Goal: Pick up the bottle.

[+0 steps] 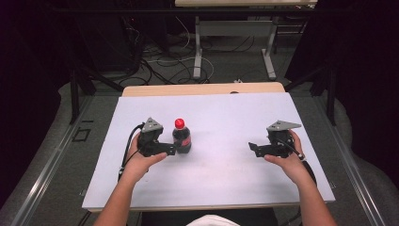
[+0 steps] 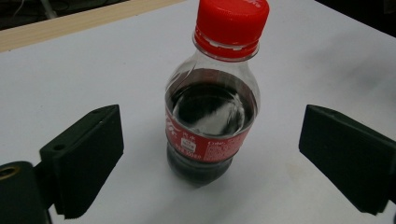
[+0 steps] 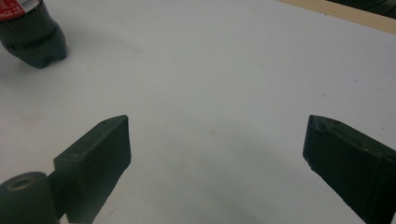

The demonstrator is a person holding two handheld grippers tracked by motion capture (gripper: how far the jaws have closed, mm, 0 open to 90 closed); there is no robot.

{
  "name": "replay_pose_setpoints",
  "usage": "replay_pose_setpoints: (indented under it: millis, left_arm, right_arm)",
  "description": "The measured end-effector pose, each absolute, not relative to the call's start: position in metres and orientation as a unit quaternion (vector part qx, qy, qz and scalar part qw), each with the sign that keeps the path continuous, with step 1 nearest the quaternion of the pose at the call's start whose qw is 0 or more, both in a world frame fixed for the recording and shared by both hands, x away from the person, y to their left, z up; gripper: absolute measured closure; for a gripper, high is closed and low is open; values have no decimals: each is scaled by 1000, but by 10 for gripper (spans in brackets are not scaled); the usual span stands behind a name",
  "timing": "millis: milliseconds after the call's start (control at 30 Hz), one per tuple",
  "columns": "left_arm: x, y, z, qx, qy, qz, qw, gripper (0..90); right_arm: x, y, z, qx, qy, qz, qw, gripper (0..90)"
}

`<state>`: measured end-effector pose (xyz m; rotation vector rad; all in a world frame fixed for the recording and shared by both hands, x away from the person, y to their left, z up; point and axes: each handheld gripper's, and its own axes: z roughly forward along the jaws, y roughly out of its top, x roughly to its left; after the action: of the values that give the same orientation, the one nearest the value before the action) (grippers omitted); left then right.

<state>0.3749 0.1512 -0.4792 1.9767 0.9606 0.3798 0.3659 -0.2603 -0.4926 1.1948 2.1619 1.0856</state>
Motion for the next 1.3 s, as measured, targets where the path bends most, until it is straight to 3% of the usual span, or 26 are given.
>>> replay_pose_setpoints:
  millis: [433,533,633,933,1167,1300]
  left_arm:
    - [389,136,-491,792,397,150,439,117]
    - [390,130,-494,811,371,166,422,117]
    - [390,128,-495,808,376,163,424,162]
    - [398,124,-506,795,416,129,423,161]
    - [398,122,-510,804,403,146,412,163]
    - [398,124,-512,805,403,151,408,226]
  right_arm:
    - [367,-261,-494,441,777,392,218,75]
    - [367,-261,-494,441,777,390,222,75]
    - [367,-262,-494,442,776,392,222,76]
    - [368,-263,-496,448,774,387,226,93]
    - [369,-263,-499,452,773,386,223,104]
    - [370,-263,-500,448,776,382,227,111]
